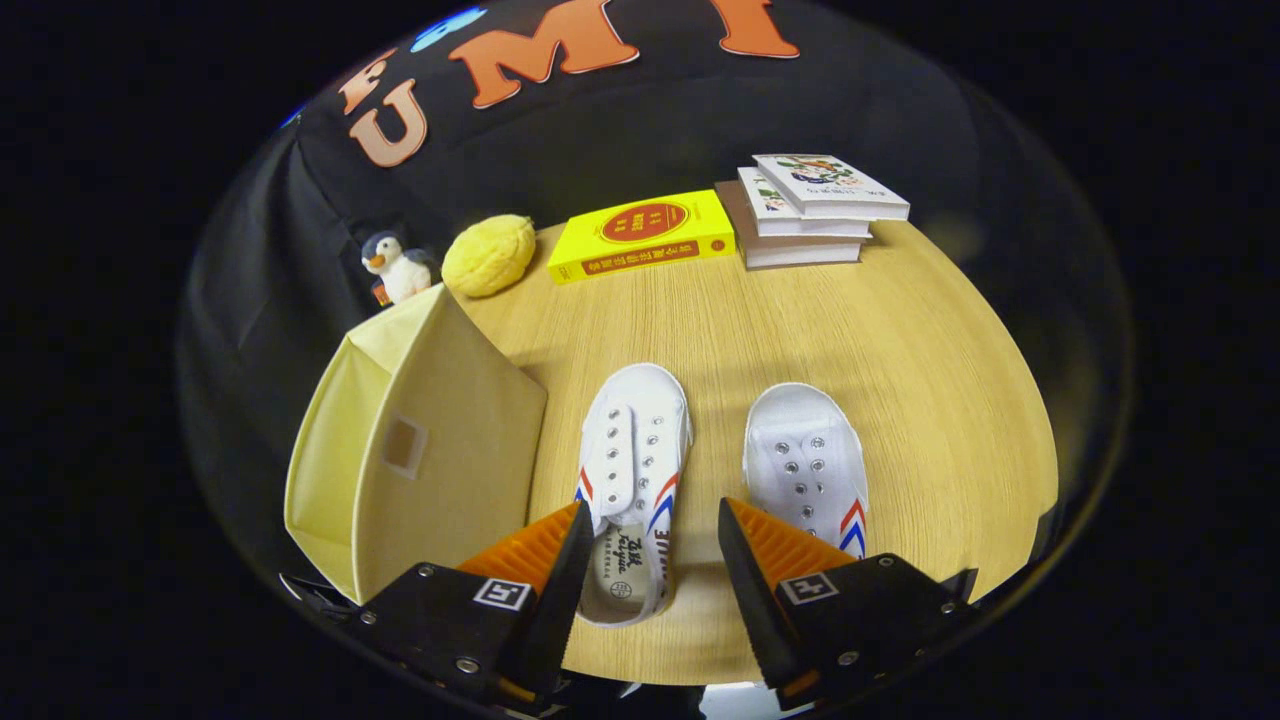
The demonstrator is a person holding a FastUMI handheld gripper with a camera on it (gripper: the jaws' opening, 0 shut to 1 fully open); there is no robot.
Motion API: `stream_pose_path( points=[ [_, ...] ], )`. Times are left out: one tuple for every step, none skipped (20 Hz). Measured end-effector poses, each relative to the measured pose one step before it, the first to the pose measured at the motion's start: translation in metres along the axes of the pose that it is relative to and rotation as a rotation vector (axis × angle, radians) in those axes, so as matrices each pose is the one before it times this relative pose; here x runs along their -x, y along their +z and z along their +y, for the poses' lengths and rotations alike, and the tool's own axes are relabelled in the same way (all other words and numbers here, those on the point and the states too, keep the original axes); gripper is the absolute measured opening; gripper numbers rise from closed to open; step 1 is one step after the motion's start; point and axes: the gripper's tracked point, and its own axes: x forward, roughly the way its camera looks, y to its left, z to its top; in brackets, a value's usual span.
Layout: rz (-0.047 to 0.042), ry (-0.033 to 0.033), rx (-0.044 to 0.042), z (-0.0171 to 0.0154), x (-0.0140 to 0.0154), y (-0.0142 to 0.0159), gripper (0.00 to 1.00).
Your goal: Open the storage box then place both shoes into the box .Put the left shoe in first, then the right shoe, with the right side of both shoes facing outward in a uniform manner.
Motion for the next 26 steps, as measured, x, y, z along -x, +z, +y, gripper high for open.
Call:
stream_pose_path(
  points=[
    [0.01942,-0.00424,0.0123,-0.00038,-0.00557,-0.00486,0.71],
    [0.01614,-0.00395,0.00529,-0.00117,-0.00495,-0.00297,0.69],
    [0.01925,-0.00533,0.00104,-0.0011,-0.00648,-0.00357,0.66],
    [0.01657,-0.00327,-0.00092,-0.00041,-0.00524,-0.00305,0.64],
    [0.01272,0.00011,-0.00121,-0.00041,-0.0053,-0.00201,0.61],
    [0.01509,-0.00265,0.00135,-0.00042,-0.00501,-0.00191,0.59],
    [0.01052,-0.00215,0.0033,-0.00037,-0.00524,-0.00113,0.56],
    [0.00696,-0.0024,0.00388,-0.00027,-0.00394,-0.00001,0.55],
    [0.00996,-0.00408,0.00595,-0.00026,-0.00429,-0.0003,0.52],
    [0.01457,-0.00527,0.00524,-0.00065,-0.00411,-0.0014,0.5],
    [0.01754,0.0,-0.00132,0.00169,-0.00301,-0.00087,0.45],
    [0.00929,0.00746,-0.00334,0.003,-0.00385,-0.0016,0.41],
    [0.01018,0.00391,-0.00108,0.00128,-0.0039,-0.00057,0.37],
    [0.00069,0.01085,-0.00008,0.0018,-0.0006,0.00055,0.34],
    [0.00449,0.00459,0.00253,0.00061,-0.00168,-0.00094,0.3],
    [0.00889,0.01132,-0.00091,-0.00007,0.00075,-0.00193,0.29],
    [-0.00014,0.00855,-0.0151,0.00022,-0.00126,0.00078,0.28],
    [-0.00237,0.01569,-0.01456,0.00167,-0.00002,-0.0004,0.28],
    [-0.01353,0.01038,-0.01514,0.00026,0.00076,0.00081,0.24],
    [-0.01924,0.0133,-0.01881,0.00012,-0.00228,0.00008,0.2],
    [-0.02126,0.01366,-0.02934,-0.00105,0.00189,0.00078,0.12],
    [-0.01684,0.01805,-0.04414,-0.00006,0.0002,0.00067,0.08],
    [-0.0128,0.01849,-0.05379,0.00013,0.00025,-0.00029,0.01],
    [-0.02231,0.02606,-0.04022,0.00134,0.00169,0.00159,0.0],
    [-0.03255,0.03654,-0.01659,0.00396,0.00153,0.00184,0.0],
    [-0.01647,0.02374,-0.02305,0.00258,0.00271,0.00125,0.0]
  ],
)
